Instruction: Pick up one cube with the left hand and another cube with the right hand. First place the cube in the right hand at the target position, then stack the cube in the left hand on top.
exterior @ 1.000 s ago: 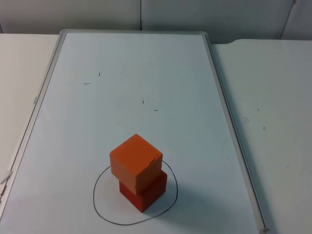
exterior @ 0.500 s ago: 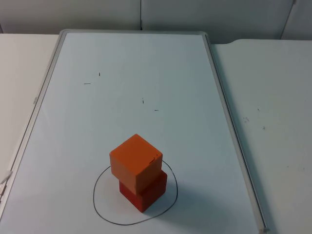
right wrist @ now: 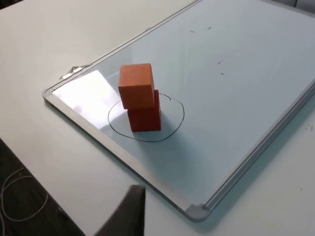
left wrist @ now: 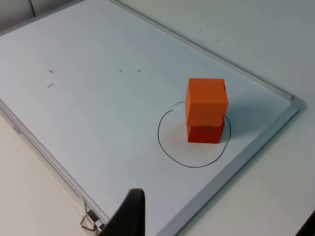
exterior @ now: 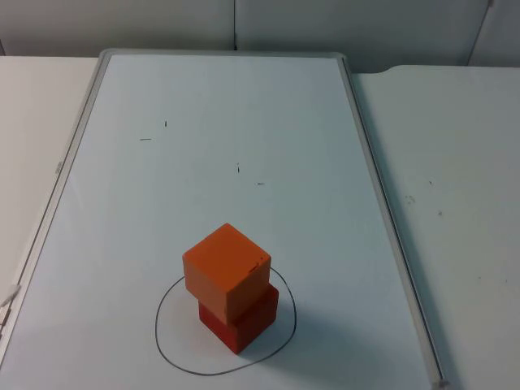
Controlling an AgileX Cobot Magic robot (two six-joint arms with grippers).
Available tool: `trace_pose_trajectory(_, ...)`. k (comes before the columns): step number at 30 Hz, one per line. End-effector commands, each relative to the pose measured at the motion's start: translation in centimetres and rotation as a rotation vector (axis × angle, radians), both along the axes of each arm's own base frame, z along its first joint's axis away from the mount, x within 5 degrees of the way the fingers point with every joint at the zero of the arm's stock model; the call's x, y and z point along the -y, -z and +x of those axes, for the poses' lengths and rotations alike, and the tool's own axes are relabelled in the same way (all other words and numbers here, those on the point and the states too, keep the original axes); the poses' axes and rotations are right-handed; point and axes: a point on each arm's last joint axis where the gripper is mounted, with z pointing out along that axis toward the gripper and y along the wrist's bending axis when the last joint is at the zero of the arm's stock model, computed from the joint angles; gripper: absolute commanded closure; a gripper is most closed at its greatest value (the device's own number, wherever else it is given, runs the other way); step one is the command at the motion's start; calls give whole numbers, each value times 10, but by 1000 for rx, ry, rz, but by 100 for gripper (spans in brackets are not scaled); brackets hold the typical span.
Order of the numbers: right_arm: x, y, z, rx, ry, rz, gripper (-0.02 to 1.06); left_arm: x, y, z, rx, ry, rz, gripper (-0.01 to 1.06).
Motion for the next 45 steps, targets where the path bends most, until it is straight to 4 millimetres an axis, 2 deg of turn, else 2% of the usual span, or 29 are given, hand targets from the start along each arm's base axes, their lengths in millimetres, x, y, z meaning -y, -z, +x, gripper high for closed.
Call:
trace_pose_trajectory(1, 0, 2, 0, -5, 2, -1, 0, 0, 0, 0, 9, 9, -7, 0)
trace_pose_trajectory(12, -4, 2, -3, 57, -103, -65, 0, 0, 0, 0, 9, 9, -7, 0)
trace_pose_trajectory(19, 0, 2, 2, 28, 0, -27, 0, 0, 0, 0, 9, 9, -7, 0)
trace_pose_trajectory(26, -4, 3, -3, 43, -98, -55, 0, 0, 0, 0, 9, 9, -7, 0)
trace_pose_trajectory(45, -4, 3, -3, 43, -96, -55, 0, 0, 0, 0, 9, 9, -7, 0)
